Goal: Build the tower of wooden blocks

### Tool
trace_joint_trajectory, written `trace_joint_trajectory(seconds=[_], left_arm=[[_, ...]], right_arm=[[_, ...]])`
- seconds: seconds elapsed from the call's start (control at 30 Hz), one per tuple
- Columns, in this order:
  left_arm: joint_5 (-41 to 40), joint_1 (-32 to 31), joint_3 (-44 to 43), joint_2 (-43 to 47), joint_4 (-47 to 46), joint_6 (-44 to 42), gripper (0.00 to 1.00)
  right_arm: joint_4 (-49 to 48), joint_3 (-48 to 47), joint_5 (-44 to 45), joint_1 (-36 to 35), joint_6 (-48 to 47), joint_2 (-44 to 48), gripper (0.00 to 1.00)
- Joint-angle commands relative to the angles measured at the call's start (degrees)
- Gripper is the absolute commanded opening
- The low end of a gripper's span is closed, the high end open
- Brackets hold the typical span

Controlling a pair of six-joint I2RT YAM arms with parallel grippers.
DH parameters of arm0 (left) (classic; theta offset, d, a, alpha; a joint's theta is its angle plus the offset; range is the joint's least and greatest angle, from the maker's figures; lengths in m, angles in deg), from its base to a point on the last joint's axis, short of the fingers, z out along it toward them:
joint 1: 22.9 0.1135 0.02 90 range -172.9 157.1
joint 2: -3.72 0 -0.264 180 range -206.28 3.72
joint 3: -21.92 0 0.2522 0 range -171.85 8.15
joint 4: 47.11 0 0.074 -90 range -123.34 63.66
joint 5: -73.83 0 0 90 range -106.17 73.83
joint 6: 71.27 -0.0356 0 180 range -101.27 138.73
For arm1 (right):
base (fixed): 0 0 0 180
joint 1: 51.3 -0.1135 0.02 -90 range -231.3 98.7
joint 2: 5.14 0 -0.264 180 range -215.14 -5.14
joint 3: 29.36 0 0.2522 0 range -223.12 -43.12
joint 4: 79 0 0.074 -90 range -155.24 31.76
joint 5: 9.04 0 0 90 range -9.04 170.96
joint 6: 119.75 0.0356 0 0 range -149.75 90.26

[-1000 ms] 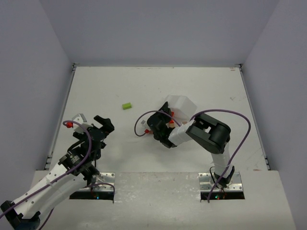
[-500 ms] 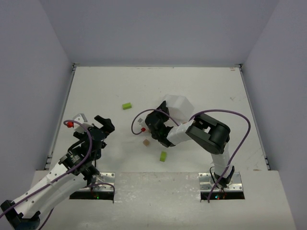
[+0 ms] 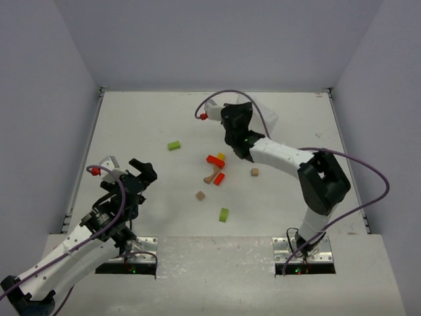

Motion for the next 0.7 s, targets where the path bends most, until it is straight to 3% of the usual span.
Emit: trace_joint_trajectory(seconds=[0.0,0.13,0.37,0.67], left_arm=[[0.4,0.1,0.1,0.9,-0.7,0.0,1.00],[0.7,0.1,0.3,1.0,-1.0,-0.1,1.00],[0.9,0.1,0.2,0.4,-1.4,-0.6,1.00],[0.8,0.1,0.1,-1.0,-1.7,-0.7,1.00]], right_arm=[[37.0,-14.3,-19.8,12.6,41.6,4.7,0.00],[37.8,-18.2,-23.9,20.5,49.3,2.6,0.00],[44.3,-27.4,-35.1,35.1,71.0,-7.6,0.00],[44.7,-30.0,-33.5,41.6,78.0,-16.1,0.02]])
